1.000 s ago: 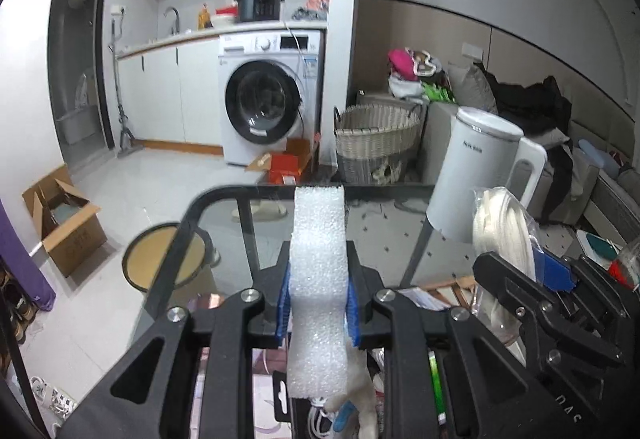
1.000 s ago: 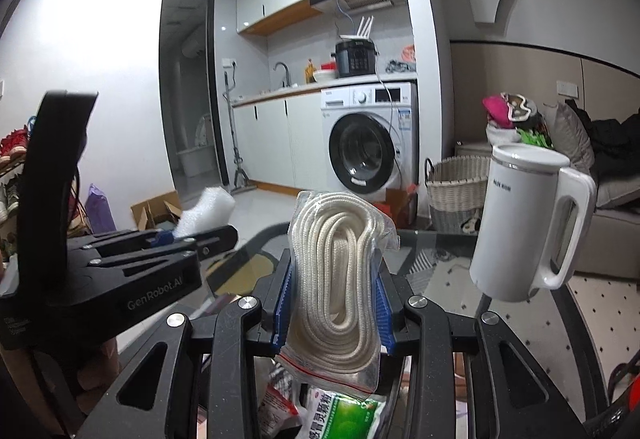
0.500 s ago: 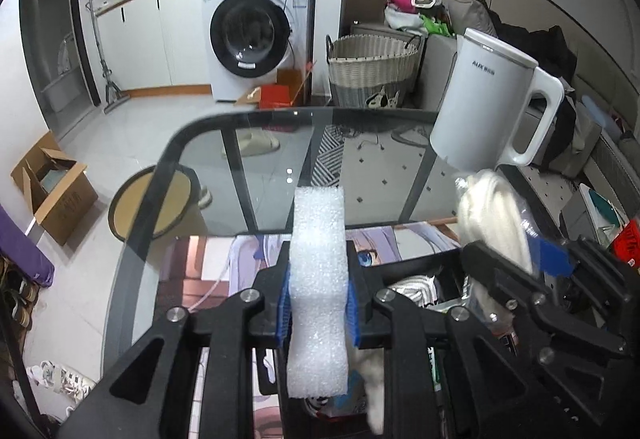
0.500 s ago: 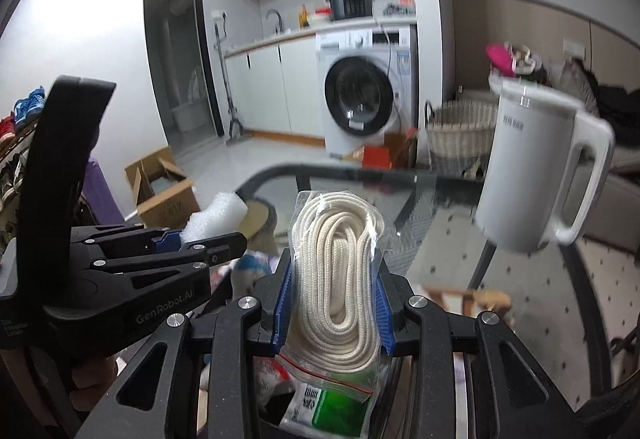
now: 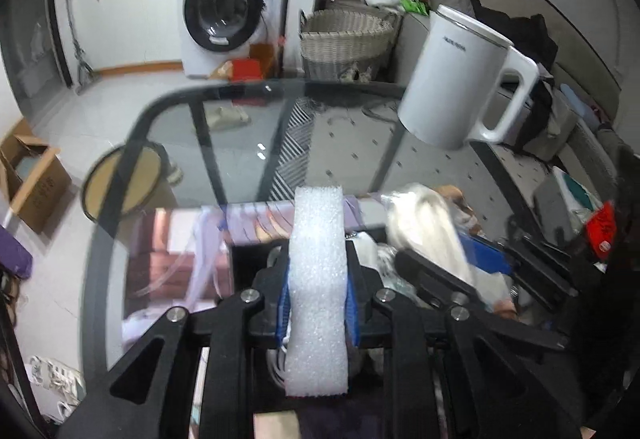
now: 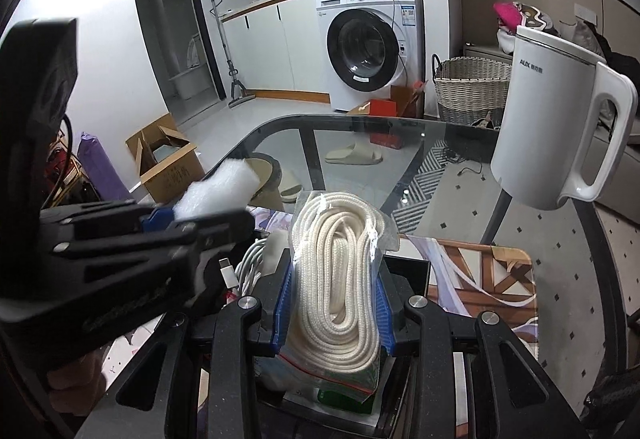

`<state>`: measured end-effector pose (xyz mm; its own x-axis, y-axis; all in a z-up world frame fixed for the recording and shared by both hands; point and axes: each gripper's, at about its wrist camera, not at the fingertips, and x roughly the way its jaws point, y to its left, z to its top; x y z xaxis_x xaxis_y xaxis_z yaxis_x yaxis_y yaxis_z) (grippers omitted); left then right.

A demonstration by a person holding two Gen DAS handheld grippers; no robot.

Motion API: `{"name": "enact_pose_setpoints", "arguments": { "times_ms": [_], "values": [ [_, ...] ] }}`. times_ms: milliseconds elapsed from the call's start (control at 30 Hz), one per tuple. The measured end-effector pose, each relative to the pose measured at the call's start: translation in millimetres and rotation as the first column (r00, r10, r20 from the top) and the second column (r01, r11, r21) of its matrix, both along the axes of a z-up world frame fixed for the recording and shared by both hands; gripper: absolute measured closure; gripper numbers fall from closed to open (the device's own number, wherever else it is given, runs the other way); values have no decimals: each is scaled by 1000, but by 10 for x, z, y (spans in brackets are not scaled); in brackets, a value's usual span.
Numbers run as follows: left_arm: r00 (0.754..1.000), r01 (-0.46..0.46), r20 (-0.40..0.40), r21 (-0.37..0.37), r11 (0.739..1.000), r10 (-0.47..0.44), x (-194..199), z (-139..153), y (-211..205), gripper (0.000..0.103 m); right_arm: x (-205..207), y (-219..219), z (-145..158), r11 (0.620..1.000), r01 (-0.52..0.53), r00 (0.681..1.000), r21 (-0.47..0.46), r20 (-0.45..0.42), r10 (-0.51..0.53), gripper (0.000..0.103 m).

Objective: Organize soft objects
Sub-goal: 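Carry the foam strip and rope bag over the black box and lower them inside, then open the left tool to release the foam while the right tool releases the rope bag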

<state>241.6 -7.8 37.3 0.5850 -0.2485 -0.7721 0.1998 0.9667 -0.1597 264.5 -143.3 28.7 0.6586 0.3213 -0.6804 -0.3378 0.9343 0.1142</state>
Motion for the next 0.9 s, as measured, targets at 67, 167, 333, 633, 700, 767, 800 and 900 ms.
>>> {"name": "enact_pose_setpoints", "arguments": {
  "times_ms": [67,167,333,633,700,767,800,900],
  "values": [
    [1000,21,-22,9,1000,-21,-23,-38,-10,83,-32,29,-22,1000,-9,1000,-17,-9,9,68],
    [998,26,-50,39,999,-24,-22,-115,-16,83,-50,75,-87,999,-30,999,-32,-36,29,68],
    [994,5,-106,56,998,1,30,-240,42,83,-44,128,-197,996,-59,995,-65,-79,54,68],
    [993,11,-117,107,994,2,16,-295,-6,80,-18,92,-250,998,-30,993,-55,-119,24,62],
    [993,17,-114,107,994,-4,17,-289,-15,79,11,77,-241,999,-21,991,-41,-132,16,60],
    [994,17,-113,97,995,-6,10,-279,-7,77,45,50,-229,1000,-5,989,-20,-145,2,59],
    [993,17,-114,90,996,-7,14,-274,0,76,44,39,-219,1000,2,989,-13,-150,-3,58],
    [996,-2,-84,97,995,10,-12,-212,36,63,73,24,-193,1000,9,988,-3,-154,-9,57]
  ]
}}
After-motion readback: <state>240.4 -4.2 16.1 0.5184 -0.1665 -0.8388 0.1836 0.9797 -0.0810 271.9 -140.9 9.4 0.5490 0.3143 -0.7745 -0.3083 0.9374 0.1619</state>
